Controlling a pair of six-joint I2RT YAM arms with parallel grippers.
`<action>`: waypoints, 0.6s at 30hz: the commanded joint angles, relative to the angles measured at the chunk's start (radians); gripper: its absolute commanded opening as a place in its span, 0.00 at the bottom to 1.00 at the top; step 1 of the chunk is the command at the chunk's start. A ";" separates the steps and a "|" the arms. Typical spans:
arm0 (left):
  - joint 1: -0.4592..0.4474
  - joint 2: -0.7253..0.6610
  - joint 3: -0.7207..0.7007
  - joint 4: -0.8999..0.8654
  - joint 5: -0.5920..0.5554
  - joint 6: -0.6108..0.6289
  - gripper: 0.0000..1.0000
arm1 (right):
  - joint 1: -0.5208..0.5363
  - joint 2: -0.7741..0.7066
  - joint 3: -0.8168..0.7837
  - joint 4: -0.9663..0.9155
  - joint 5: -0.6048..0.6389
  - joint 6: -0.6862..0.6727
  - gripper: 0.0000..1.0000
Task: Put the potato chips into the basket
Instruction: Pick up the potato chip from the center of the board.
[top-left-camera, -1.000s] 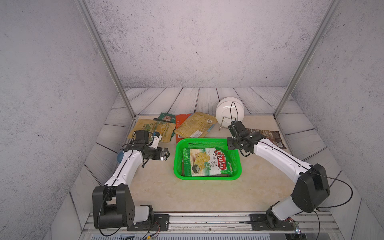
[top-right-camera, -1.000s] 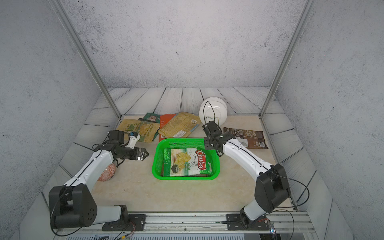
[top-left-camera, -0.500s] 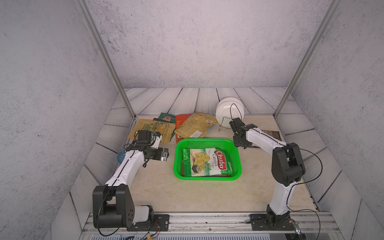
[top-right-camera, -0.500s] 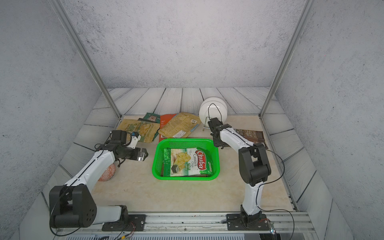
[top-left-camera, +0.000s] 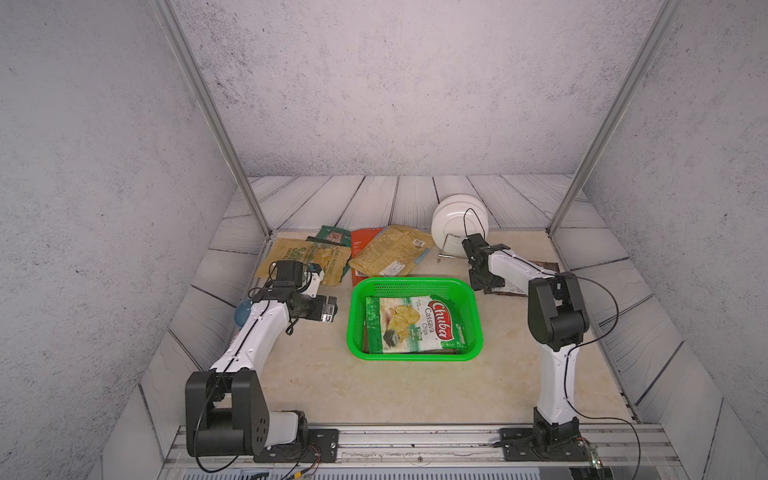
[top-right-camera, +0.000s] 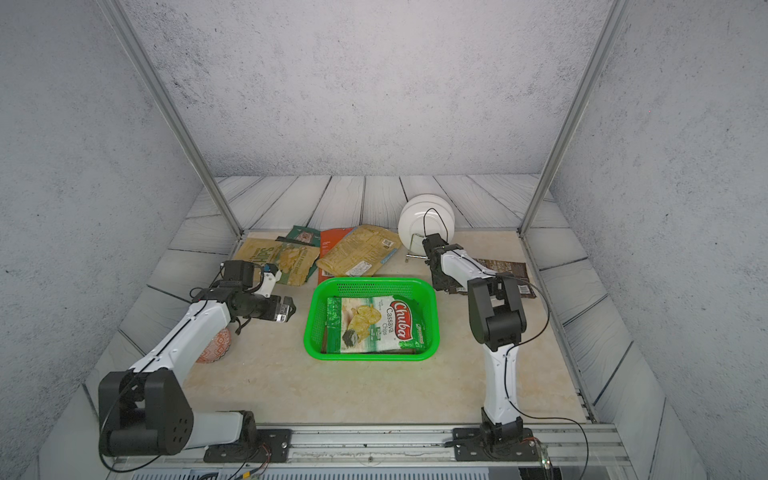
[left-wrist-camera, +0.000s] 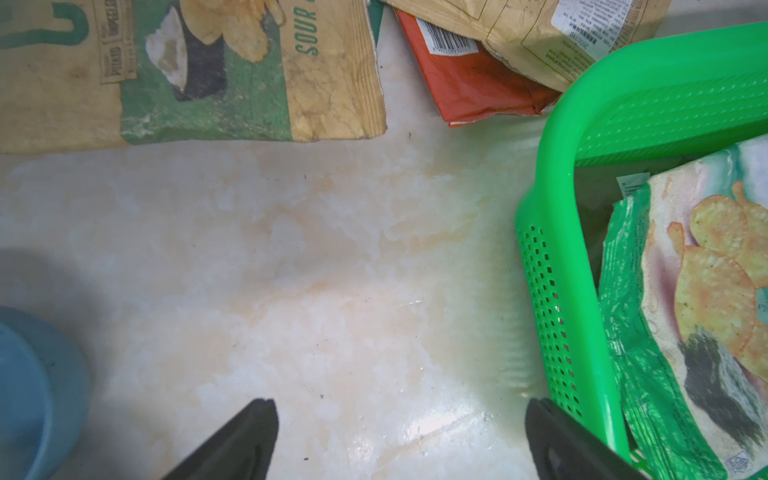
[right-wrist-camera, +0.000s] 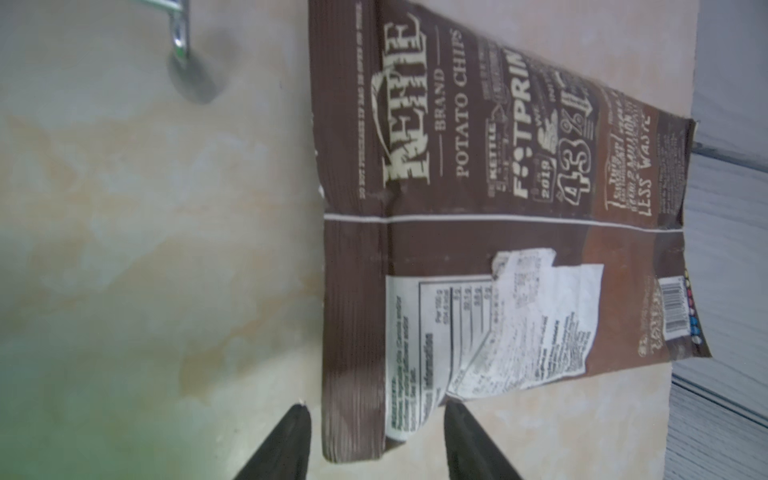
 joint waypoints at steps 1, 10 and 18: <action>-0.006 0.011 0.009 0.004 0.000 0.009 1.00 | -0.006 0.070 0.072 -0.048 0.012 -0.018 0.56; -0.007 0.007 0.011 0.000 -0.020 0.009 1.00 | -0.008 0.159 0.176 -0.138 0.045 -0.019 0.50; -0.007 0.004 0.011 -0.001 -0.017 0.009 1.00 | -0.008 0.230 0.254 -0.217 0.077 -0.006 0.48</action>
